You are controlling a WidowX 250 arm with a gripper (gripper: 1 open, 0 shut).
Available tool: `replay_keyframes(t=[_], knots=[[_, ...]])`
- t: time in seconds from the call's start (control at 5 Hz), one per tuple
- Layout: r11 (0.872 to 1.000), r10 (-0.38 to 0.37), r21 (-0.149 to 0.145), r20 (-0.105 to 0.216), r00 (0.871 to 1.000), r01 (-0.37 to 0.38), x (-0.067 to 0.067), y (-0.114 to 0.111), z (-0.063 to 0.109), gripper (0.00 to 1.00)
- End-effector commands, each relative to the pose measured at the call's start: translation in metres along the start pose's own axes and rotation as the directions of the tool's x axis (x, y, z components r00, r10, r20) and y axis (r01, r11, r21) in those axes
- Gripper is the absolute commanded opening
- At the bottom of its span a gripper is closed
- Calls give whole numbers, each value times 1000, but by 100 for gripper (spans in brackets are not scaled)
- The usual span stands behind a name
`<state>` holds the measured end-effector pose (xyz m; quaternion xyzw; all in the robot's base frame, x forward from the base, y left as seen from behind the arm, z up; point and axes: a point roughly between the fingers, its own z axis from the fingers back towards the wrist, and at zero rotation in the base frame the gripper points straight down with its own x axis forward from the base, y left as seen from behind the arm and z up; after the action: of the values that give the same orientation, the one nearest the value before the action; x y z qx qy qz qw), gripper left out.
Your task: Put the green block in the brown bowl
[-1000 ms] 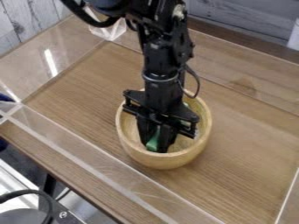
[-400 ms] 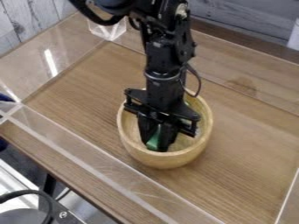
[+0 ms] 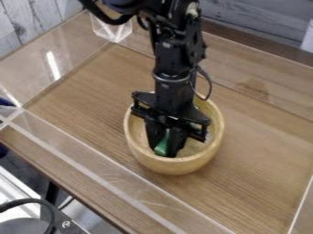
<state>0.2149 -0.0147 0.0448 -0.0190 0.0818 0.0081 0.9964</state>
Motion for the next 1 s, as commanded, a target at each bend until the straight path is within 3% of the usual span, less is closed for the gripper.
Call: replay_keyframes(t=[0.0, 0.6, 0.8], knots=[[1000, -9, 3, 42, 999, 8, 10, -1, 10, 0], [1000, -3, 5, 27, 1000, 3, 14, 0, 8, 0], [1000, -1, 5, 22, 1000, 1, 15, 0, 9, 100]])
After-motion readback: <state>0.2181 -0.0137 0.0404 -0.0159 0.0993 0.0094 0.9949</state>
